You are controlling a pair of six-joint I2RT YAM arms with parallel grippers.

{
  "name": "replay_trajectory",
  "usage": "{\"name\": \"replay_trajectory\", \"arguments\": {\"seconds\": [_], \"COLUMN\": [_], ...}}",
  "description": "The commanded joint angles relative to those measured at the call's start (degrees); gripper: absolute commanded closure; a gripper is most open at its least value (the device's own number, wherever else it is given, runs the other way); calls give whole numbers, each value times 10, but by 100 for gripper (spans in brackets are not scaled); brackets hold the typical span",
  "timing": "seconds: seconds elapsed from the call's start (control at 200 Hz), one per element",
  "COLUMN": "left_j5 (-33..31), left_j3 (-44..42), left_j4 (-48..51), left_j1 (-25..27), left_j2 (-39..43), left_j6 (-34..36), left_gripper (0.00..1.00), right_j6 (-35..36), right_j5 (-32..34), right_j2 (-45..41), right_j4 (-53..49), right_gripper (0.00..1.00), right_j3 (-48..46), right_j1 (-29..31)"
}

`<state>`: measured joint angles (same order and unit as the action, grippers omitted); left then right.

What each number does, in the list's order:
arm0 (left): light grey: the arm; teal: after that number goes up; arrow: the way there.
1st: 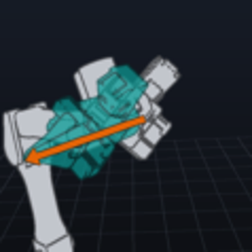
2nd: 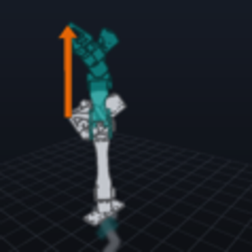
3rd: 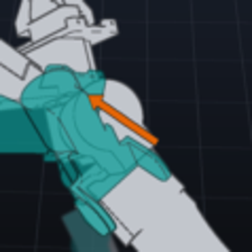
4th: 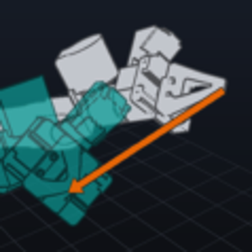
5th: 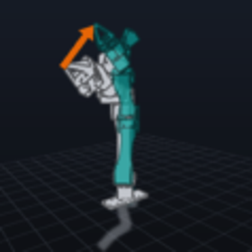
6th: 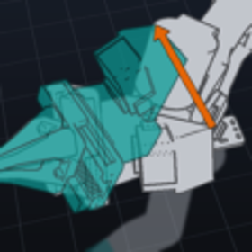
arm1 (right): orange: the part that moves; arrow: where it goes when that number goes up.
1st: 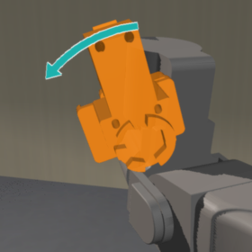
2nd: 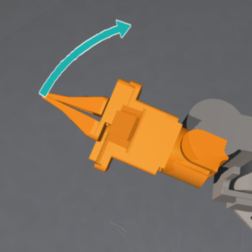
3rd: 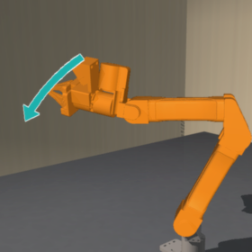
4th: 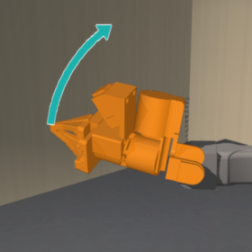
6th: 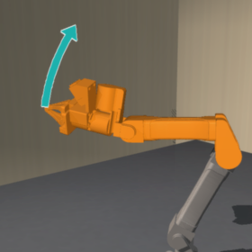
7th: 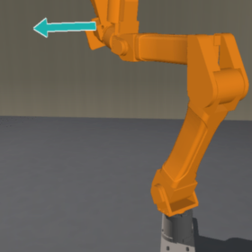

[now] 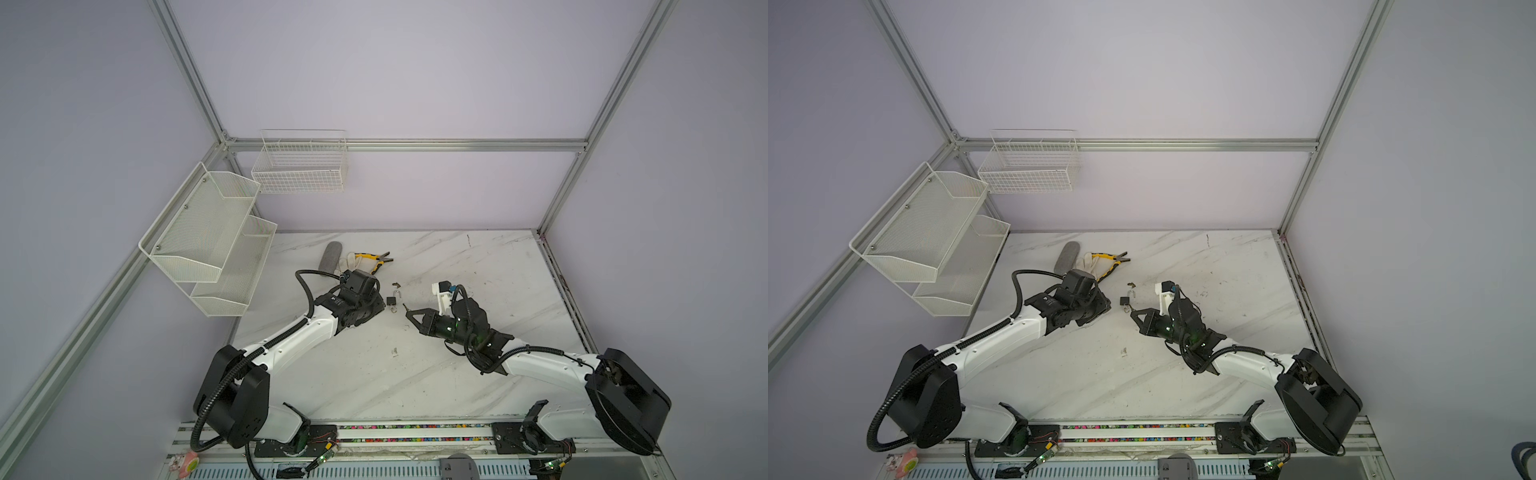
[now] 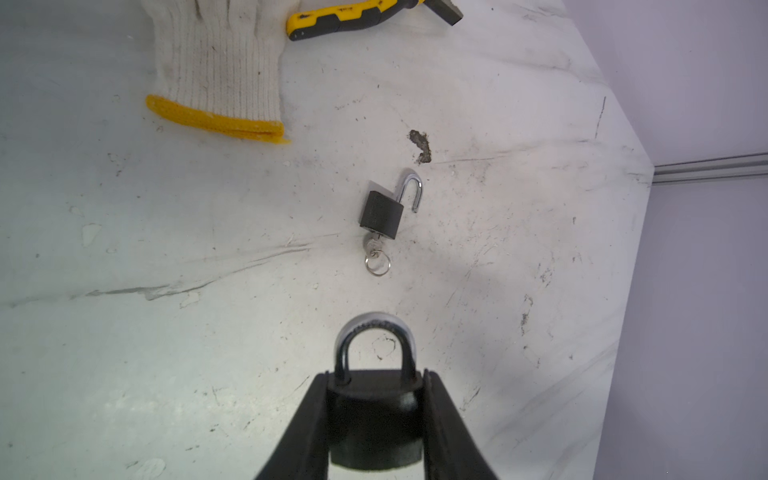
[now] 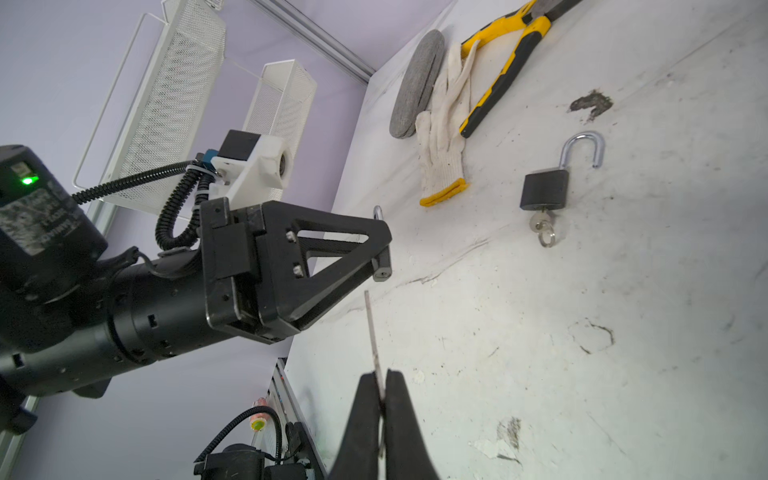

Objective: Unlock with the key

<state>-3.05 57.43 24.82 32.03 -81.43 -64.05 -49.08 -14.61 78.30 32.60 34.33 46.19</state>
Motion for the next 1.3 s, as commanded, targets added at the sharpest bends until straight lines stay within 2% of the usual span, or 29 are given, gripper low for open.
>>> {"name": "replay_trajectory", "arguments": {"seconds": [0.0, 0.165, 0.34, 0.45, 0.915, 1.295], "left_j5": [-20, -30, -43, -56, -75, -68], "left_j3": [33, 32, 29, 29, 26, 27], "left_j4": [-41, -47, -47, -46, -43, -43], "left_j1": [11, 16, 21, 28, 38, 41], "left_j2": [28, 42, 52, 57, 66, 65], "left_j6": [-40, -57, -66, -64, -65, -57], "left_gripper": [100, 100, 100, 100, 100, 100], "right_j6": [-23, -19, -23, -15, -21, -10], "right_j5": [59, 125, 151, 185, 223, 216], "right_j2": [29, 54, 83, 92, 108, 119], "right_j4": [48, 65, 102, 82, 70, 66], "right_gripper": [100, 100, 100, 100, 100, 100], "right_j3": [12, 24, 30, 47, 67, 83], "right_j1": [26, 67, 87, 107, 119, 120]}}
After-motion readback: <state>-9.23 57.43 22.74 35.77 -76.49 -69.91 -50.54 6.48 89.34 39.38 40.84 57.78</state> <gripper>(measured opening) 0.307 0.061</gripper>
